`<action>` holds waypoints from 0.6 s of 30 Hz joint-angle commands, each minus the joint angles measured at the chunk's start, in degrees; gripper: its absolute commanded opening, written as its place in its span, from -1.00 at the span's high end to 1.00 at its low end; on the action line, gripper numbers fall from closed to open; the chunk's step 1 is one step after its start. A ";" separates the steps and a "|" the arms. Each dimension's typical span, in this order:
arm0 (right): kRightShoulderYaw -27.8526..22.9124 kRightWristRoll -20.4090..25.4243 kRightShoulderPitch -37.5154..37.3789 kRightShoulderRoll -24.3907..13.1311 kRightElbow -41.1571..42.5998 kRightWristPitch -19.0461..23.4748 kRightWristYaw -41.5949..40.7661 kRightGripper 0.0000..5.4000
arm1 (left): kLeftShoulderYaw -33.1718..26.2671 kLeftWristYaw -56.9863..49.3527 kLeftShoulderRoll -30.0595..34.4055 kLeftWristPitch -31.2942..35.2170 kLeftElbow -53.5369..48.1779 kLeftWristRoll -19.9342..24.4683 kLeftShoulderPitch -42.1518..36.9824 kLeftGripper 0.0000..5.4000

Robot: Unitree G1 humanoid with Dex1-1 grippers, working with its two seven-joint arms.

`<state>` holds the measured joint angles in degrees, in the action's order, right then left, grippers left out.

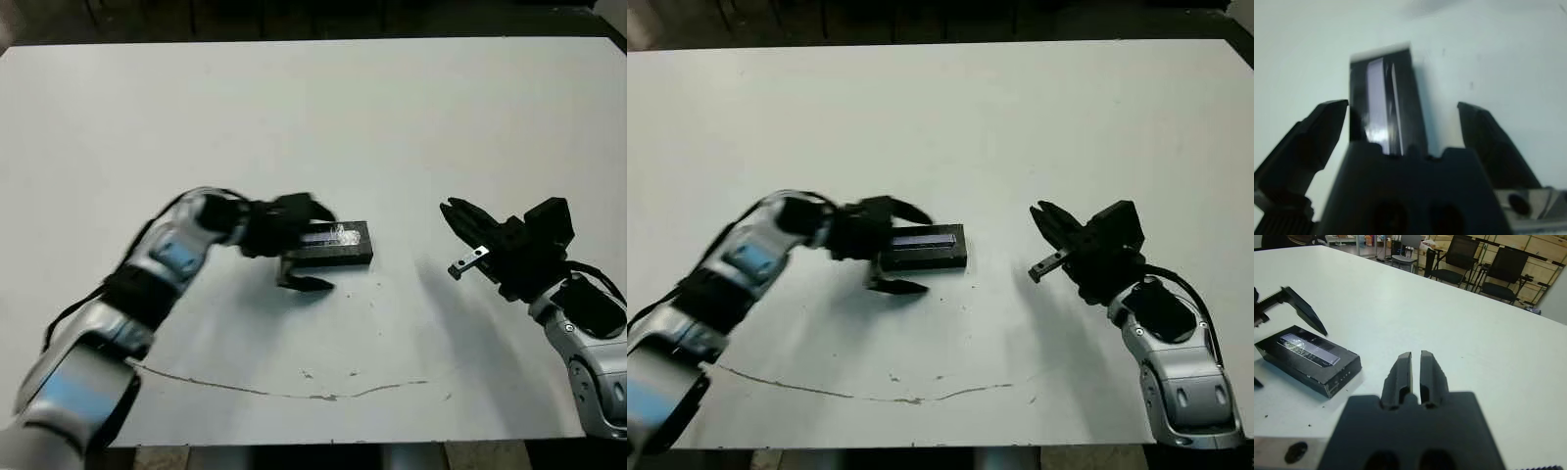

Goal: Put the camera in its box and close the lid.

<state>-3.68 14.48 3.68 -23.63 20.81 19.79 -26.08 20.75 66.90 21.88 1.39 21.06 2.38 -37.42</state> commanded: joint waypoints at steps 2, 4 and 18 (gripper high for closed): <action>-0.08 0.12 -0.20 0.04 -1.55 0.26 -0.16 1.00 | -6.26 -1.93 3.22 1.88 -5.15 3.60 2.96 -1.00; 0.22 -0.35 -0.07 -0.05 -1.66 0.20 -0.01 1.00 | -8.59 -3.77 4.57 1.78 -6.94 3.99 4.05 -1.00; 0.44 -0.69 0.81 -0.19 -2.98 -0.80 -0.62 1.00 | -18.81 -6.60 5.60 4.89 -12.25 15.25 10.02 -1.00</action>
<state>-3.11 13.87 4.81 -23.57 18.73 19.13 -26.32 3.57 61.75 28.19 4.51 9.58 16.09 -29.62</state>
